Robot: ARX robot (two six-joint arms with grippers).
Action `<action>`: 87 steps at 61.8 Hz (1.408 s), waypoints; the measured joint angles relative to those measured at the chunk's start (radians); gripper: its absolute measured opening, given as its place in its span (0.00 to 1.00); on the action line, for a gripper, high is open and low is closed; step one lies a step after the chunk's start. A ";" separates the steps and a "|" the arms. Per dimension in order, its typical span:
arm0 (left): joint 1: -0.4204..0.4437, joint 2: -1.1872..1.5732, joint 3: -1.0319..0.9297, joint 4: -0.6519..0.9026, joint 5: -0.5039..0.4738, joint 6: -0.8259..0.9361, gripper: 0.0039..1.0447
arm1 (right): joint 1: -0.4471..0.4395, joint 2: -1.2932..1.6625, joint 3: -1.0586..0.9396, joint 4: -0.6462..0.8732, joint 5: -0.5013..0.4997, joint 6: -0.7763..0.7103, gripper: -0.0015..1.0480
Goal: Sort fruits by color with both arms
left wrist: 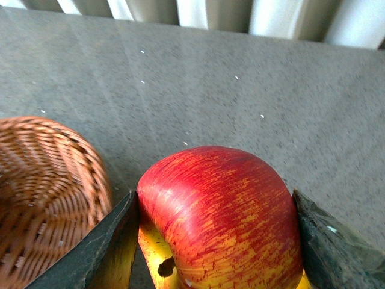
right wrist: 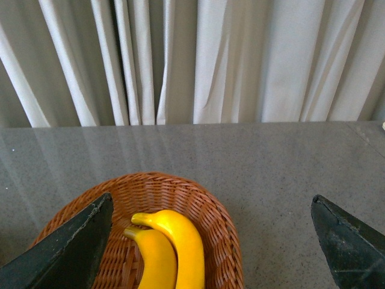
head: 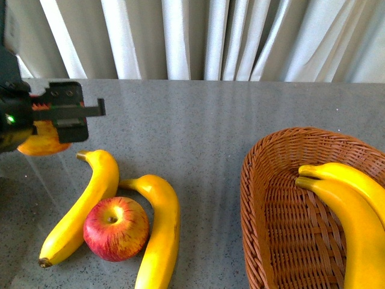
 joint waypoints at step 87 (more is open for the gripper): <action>-0.193 -0.074 -0.296 0.066 -0.008 -0.088 0.91 | 0.000 0.000 0.000 0.000 0.000 0.000 0.91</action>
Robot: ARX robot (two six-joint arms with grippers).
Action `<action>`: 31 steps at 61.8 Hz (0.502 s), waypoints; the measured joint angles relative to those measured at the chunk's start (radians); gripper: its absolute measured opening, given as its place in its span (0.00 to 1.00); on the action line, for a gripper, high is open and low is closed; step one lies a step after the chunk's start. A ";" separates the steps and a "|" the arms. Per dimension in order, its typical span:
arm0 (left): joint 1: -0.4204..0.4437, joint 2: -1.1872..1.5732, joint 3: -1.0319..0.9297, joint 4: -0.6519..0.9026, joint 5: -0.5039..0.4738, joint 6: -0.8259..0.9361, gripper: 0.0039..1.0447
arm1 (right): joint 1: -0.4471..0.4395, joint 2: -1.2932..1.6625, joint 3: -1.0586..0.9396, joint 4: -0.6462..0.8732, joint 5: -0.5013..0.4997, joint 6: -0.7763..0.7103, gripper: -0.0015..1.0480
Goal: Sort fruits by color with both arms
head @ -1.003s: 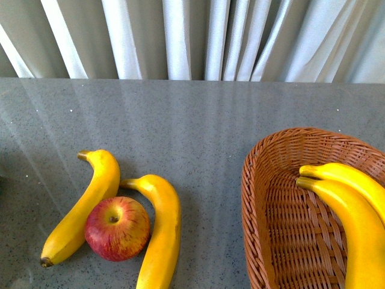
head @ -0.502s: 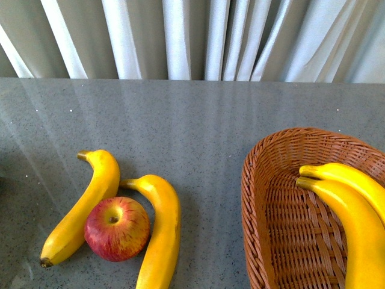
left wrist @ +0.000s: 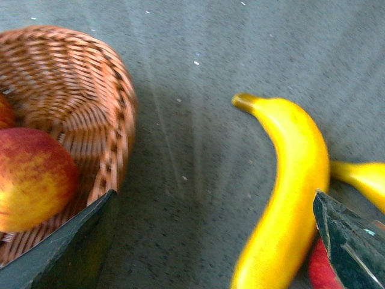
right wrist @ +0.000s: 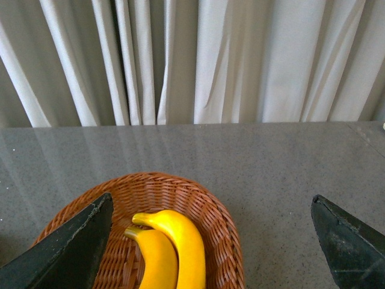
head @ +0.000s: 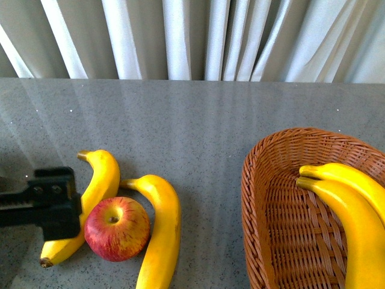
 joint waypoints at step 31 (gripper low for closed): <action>-0.095 0.135 0.050 0.114 0.122 0.006 0.91 | 0.000 0.000 0.000 0.000 0.000 0.000 0.91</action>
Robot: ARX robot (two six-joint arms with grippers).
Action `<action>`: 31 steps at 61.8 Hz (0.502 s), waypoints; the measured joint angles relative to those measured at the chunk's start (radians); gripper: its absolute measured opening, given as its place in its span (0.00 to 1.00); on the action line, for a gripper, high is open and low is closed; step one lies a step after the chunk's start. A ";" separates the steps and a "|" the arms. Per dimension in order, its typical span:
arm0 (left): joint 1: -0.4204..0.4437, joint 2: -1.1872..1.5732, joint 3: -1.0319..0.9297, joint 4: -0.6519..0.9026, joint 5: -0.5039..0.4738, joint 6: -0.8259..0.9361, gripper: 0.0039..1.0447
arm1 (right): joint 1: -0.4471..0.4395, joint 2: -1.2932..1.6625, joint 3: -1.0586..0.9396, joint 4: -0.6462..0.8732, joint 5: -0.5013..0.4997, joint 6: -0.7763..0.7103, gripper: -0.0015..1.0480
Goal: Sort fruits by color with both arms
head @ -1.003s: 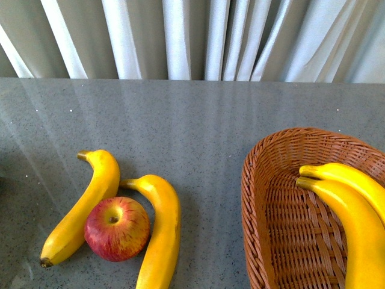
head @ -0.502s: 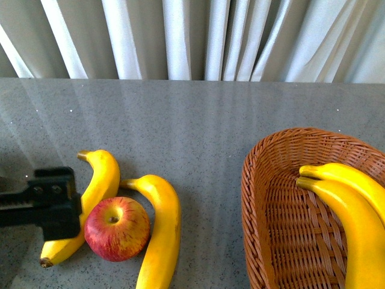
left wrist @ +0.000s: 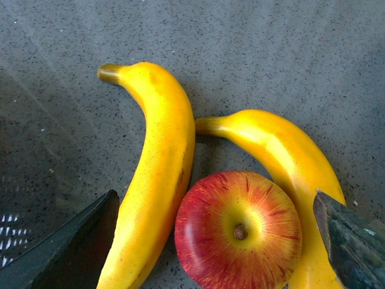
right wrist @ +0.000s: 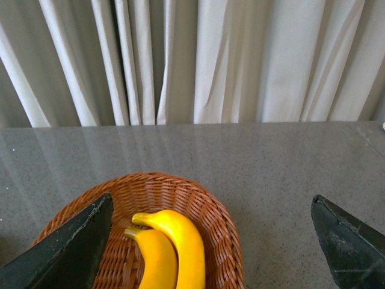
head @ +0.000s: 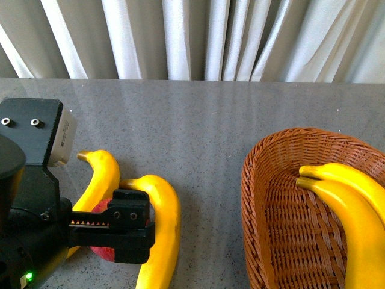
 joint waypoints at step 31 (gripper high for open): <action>-0.013 0.121 0.032 0.071 0.088 0.008 0.91 | 0.000 0.000 0.000 0.000 0.000 0.000 0.91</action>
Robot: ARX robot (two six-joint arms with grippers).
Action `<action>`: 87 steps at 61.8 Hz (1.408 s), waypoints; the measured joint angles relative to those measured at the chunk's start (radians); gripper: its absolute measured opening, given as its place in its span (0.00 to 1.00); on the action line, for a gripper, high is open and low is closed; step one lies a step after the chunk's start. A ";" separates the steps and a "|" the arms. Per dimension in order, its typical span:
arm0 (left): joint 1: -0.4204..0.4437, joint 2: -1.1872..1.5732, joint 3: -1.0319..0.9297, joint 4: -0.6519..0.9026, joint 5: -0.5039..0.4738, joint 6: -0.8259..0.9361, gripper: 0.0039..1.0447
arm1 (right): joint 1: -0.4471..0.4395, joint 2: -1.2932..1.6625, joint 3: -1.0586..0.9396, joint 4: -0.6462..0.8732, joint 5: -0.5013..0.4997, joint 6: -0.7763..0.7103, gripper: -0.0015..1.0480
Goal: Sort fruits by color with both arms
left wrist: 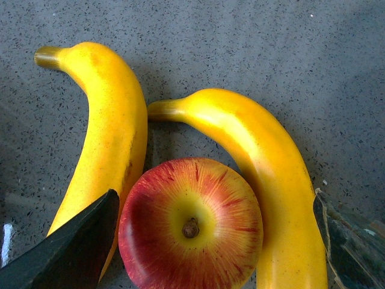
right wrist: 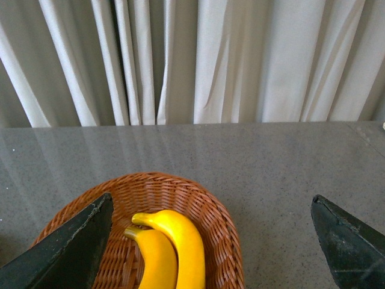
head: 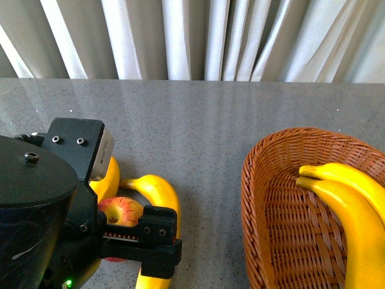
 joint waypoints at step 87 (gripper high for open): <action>0.023 0.076 0.000 0.012 -0.009 -0.008 0.68 | 0.000 0.000 0.000 0.000 0.000 0.000 0.91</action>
